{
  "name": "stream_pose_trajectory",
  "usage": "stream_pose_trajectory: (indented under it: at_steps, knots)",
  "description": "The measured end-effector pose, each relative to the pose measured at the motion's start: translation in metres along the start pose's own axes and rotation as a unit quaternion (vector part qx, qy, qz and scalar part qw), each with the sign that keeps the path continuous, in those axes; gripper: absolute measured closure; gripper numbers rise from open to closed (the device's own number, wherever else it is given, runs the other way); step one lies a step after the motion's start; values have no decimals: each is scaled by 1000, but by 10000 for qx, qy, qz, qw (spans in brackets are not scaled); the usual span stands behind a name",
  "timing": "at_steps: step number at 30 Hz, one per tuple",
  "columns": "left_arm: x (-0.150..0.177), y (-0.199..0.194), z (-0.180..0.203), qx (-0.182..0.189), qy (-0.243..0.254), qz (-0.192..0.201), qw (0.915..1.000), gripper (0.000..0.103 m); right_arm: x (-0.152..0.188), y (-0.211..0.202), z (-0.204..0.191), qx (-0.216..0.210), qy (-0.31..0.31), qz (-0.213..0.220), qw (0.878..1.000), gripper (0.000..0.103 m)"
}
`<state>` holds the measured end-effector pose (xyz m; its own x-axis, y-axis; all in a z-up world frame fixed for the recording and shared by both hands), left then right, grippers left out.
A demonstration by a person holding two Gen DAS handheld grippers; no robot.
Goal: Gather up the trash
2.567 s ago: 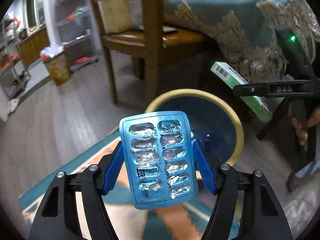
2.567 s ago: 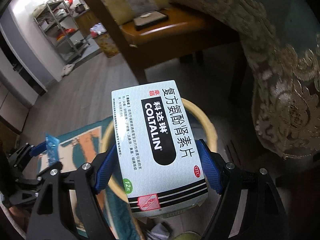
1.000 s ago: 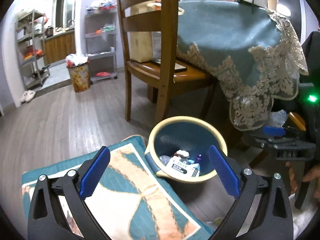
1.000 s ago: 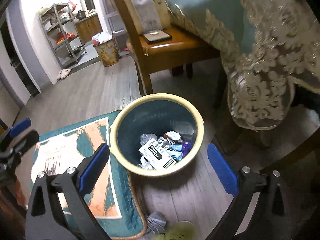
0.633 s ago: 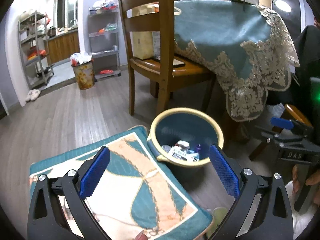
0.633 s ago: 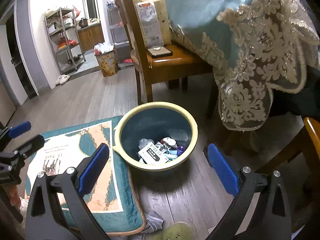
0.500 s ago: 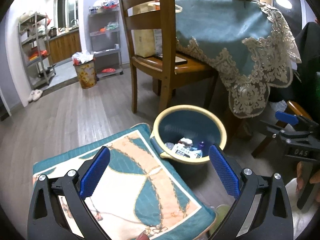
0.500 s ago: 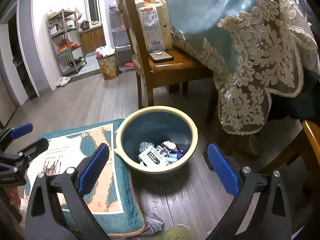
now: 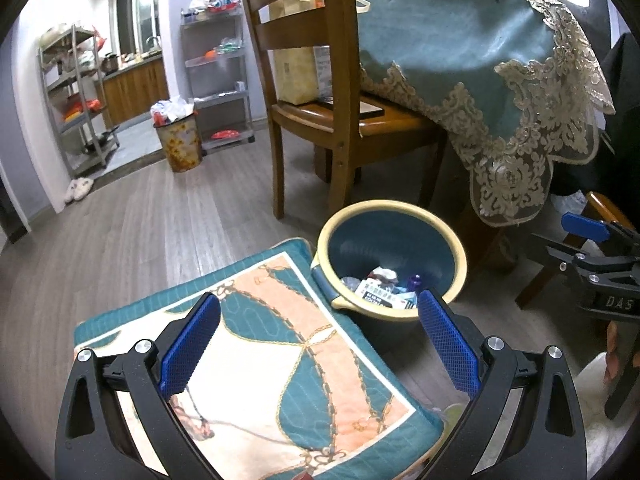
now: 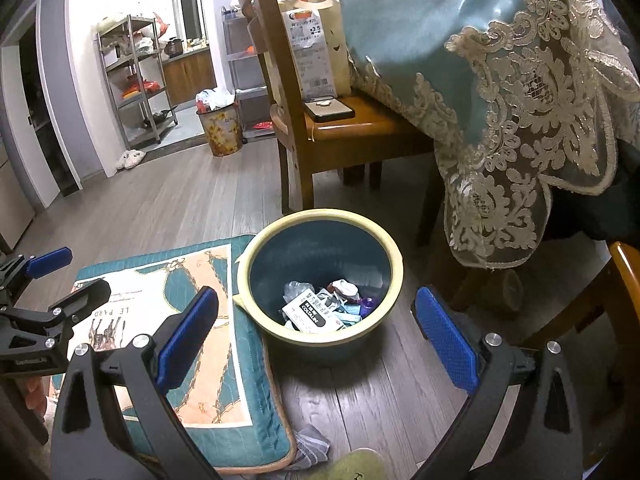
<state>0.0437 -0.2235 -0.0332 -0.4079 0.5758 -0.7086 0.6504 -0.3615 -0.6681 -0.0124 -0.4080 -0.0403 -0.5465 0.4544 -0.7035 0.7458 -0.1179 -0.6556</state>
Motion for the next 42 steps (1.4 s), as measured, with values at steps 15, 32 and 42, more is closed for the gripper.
stream_pose_trajectory:
  at_steps: [15,32,42]
  knots:
    - [0,2,1,-77,62,-20,9999,5,3,2,-5,-7,-58,-35,10000,6]
    - [0,1,5,-110,167,-9,9998,5,3,4,-3,-2,-35,-39,10000,6]
    - [1,0,4,-84,162,-10,9998,5,3,5,-2,-1,-38,-41,10000,6]
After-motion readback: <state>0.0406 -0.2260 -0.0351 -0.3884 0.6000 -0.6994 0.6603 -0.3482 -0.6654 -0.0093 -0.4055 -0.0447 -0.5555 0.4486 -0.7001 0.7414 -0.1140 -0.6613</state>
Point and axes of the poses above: each gripper's, at about its wrist camera, not at the fingertips, and y roughly the way its jaws point, z to its right, x to its underside, the point moved 8 cm from there along y, roughly the way its jaws point, and after that the axes turned 15 degrees about y, right-handed, at the moved point
